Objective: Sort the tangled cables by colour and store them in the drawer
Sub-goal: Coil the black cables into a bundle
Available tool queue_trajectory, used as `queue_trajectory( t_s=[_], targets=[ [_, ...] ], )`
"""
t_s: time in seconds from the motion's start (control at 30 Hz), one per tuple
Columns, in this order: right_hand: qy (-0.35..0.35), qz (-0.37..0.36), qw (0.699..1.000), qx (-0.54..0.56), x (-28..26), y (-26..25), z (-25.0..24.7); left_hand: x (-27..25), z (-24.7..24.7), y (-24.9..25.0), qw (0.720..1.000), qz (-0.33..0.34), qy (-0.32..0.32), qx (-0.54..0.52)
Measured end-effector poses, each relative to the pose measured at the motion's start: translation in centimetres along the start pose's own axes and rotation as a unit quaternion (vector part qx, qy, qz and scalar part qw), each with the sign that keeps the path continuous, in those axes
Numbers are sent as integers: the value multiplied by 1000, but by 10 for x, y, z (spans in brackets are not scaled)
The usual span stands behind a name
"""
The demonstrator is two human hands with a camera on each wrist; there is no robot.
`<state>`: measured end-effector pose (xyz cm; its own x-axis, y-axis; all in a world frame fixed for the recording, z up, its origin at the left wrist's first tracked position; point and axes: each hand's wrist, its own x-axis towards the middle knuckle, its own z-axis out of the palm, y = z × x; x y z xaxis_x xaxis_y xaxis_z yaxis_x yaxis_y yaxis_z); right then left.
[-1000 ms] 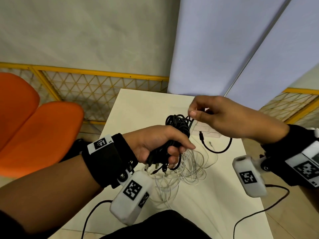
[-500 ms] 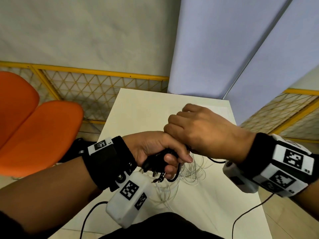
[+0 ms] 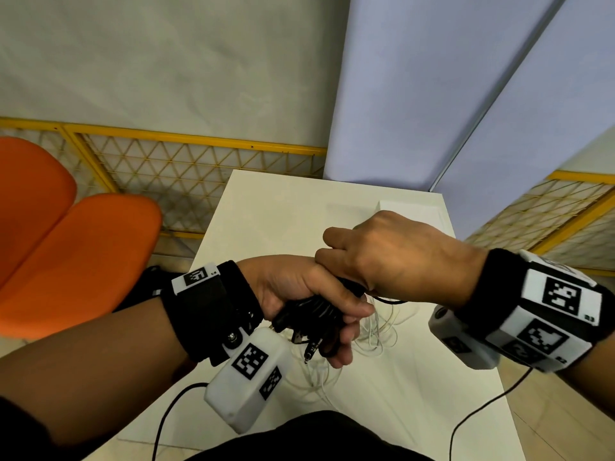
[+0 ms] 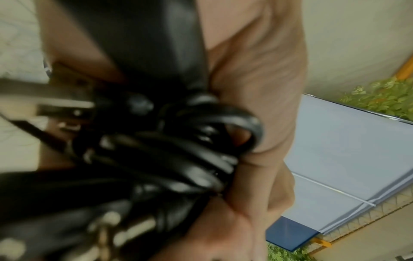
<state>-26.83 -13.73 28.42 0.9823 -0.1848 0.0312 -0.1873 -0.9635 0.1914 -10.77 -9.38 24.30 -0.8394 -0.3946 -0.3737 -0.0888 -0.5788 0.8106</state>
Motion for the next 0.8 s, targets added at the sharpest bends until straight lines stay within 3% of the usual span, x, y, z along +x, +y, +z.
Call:
queue_trajectory(
  t_s=[0.13, 0.33, 0.43, 0.57, 0.7, 0.73, 0.8],
  targets=[
    [-8, 9, 1000, 17, 0, 0, -3, 2, 2, -1, 1000, -3, -5, -15],
    [-16, 24, 998, 48, -2, 1, -5, 1, 10, 3, 997, -20, 78, -15],
    [11, 74, 991, 111, -5, 5, -5, 1, 9, 2, 995, 3, 98, -11],
    [58, 233, 922, 303, -16, 14, -4, -3, 6, 1, 989, 32, 145, -17],
    [102, 294, 804, 507, -26, 15, -10, -7, 0, 1, 979, 82, 181, -45],
    [119, 301, 791, 519, -28, 14, -11, -8, -2, 0, 977, 99, 181, -54],
    [150, 313, 796, 496, -30, 14, -12, -9, -6, -1, 975, 137, 161, -69]
  ],
)
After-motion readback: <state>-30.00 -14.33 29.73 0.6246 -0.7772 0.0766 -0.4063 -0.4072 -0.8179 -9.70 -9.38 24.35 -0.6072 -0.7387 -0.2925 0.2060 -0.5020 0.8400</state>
